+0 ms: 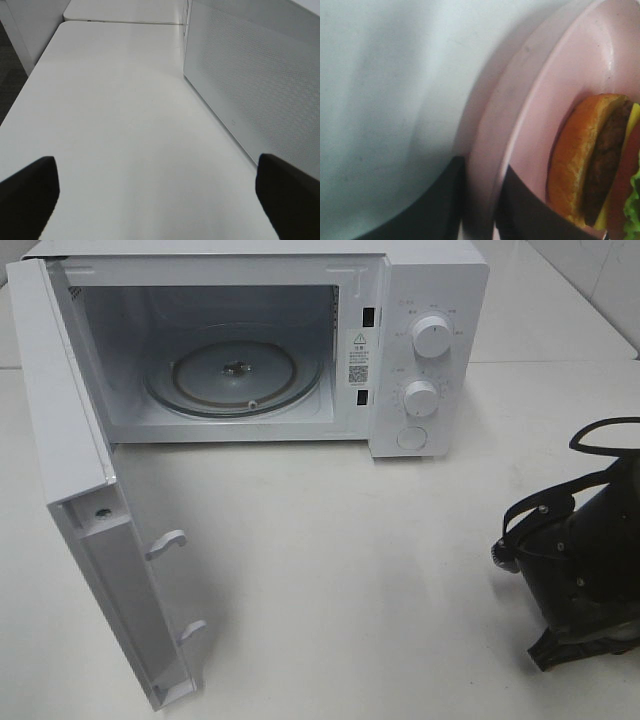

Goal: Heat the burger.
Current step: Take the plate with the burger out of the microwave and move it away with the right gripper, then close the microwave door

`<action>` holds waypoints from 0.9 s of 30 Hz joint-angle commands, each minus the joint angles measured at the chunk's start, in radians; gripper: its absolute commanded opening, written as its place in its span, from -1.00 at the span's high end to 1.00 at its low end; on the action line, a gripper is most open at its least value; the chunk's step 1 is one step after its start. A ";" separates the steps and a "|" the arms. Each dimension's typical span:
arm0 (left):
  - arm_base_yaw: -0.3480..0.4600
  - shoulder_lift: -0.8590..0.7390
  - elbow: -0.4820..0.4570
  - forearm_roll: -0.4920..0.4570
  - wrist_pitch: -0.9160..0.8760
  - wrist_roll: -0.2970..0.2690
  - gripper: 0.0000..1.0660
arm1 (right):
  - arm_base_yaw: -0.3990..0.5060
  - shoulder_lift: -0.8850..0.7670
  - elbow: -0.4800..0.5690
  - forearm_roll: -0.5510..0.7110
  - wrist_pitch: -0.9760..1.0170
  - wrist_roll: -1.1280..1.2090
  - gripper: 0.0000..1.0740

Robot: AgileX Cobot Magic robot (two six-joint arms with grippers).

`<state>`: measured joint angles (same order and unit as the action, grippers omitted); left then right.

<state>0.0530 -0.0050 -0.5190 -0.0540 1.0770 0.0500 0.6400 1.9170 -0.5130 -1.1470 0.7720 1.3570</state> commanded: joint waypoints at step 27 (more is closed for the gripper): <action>-0.002 -0.017 0.003 -0.007 -0.009 -0.005 -0.88 | -0.009 -0.689 -0.001 0.580 -0.182 -0.677 -0.50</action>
<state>0.0530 -0.0050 -0.5190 -0.0540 1.0770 0.0500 0.6360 1.2410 -0.5100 -0.5870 0.5970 0.7170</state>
